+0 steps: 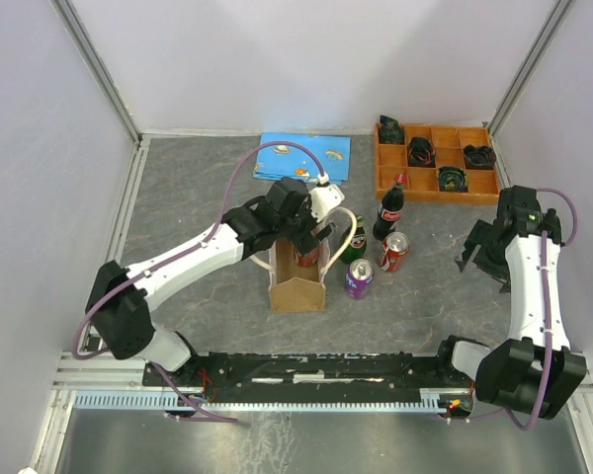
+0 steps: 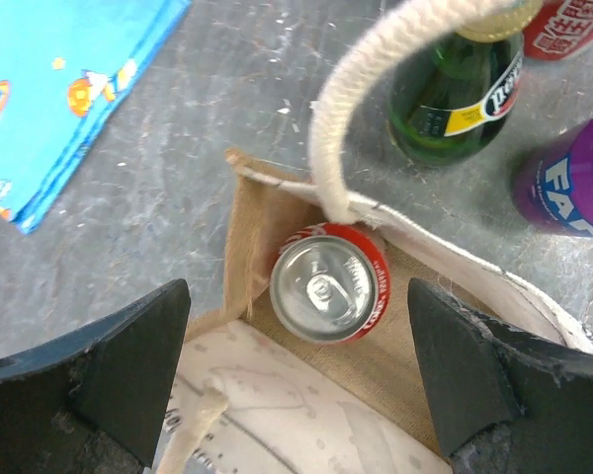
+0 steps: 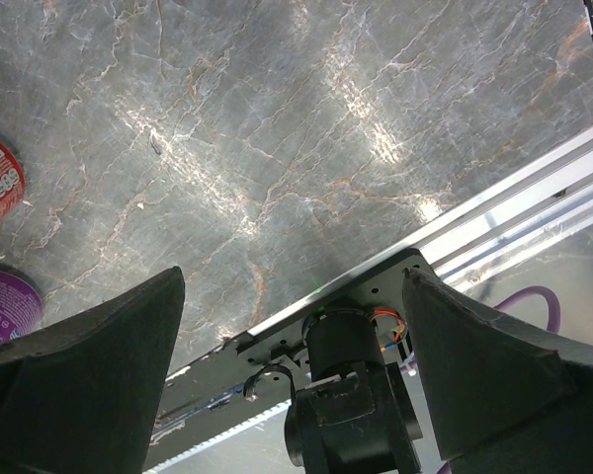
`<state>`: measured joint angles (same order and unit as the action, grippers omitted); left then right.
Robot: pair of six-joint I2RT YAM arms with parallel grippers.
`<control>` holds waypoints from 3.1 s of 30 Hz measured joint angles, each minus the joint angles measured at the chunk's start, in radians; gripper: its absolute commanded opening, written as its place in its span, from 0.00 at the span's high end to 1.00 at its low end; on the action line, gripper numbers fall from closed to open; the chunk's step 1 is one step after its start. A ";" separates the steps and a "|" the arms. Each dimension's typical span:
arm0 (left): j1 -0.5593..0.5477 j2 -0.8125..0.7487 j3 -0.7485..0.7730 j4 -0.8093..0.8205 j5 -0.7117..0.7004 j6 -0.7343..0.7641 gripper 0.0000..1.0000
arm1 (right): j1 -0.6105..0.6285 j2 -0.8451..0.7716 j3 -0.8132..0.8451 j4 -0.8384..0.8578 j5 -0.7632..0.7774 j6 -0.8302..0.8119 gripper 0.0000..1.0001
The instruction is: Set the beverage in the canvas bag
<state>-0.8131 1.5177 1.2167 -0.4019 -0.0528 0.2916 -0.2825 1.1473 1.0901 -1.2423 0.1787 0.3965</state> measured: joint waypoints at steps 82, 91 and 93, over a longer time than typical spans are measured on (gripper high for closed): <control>-0.261 0.356 0.153 0.006 0.302 0.225 0.97 | 0.000 -0.074 0.005 -0.030 -0.064 0.000 0.01; -0.261 0.350 0.291 -0.089 0.324 0.191 0.97 | 0.000 -0.074 0.005 -0.030 -0.064 0.000 0.01; -0.261 0.335 0.340 -0.091 0.321 0.179 0.97 | 0.000 -0.074 0.005 -0.030 -0.065 0.000 0.01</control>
<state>-1.0737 1.8530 1.5570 -0.4927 0.2684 0.4706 -0.2829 1.0733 1.0954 -1.2724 0.1139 0.3965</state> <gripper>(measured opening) 0.760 0.991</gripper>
